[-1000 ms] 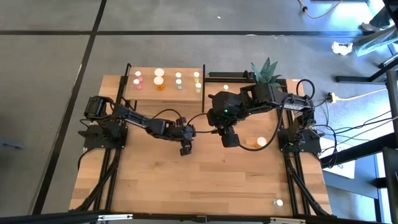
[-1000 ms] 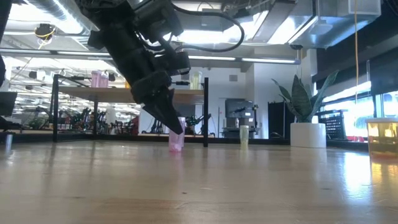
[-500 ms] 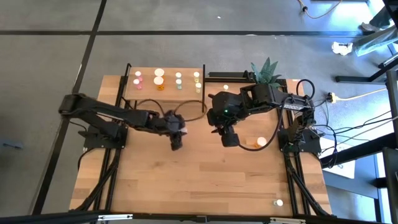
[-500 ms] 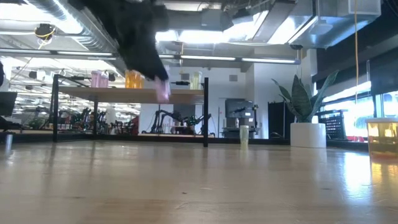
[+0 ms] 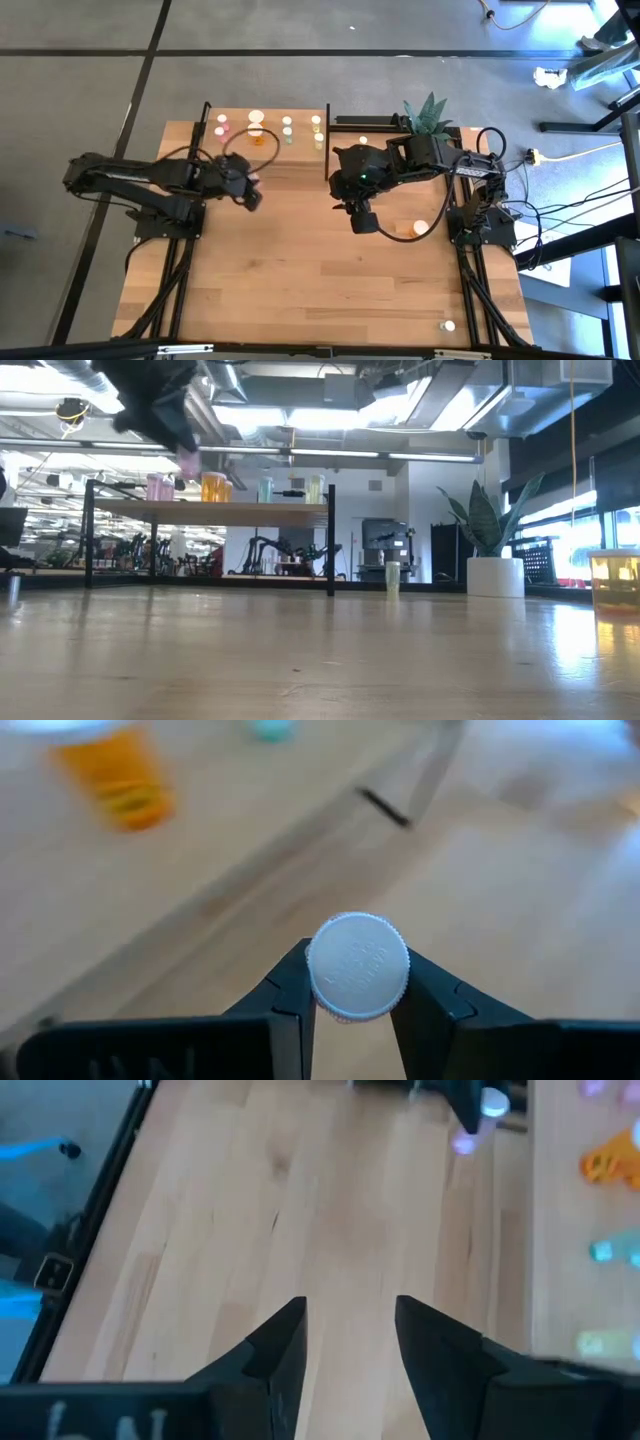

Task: Pick and place medicine bottles onto shelf by color
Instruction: Put the pink pill bottle on the shelf aligned with the other pink pill bottles, then adjust the yellow pill bottle on the shelf

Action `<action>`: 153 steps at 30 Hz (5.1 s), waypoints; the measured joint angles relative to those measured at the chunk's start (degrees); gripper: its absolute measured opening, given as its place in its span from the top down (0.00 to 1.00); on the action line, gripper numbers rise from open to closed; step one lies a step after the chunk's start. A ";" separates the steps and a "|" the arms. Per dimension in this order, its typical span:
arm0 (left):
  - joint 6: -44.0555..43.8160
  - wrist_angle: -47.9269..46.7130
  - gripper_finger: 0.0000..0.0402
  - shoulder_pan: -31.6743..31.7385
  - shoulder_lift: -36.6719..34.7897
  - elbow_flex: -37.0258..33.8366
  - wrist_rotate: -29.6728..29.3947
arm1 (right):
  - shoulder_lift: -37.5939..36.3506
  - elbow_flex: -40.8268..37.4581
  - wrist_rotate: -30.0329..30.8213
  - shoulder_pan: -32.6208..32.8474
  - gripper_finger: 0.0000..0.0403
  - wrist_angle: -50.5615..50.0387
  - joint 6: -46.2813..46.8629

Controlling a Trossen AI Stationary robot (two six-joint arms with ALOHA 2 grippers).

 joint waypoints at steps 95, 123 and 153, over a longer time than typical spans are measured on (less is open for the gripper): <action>-13.74 -15.88 0.67 26.53 -0.40 -0.04 -8.27 | 0.05 -0.07 18.94 -0.79 0.61 9.62 -0.06; -14.62 -15.89 0.64 26.97 -0.42 -0.04 -9.99 | 0.04 -0.07 18.95 -0.79 0.61 9.66 0.07; -7.36 -13.25 0.64 26.94 -11.05 -0.04 -11.92 | 0.04 -0.07 18.96 -0.79 0.61 9.22 0.00</action>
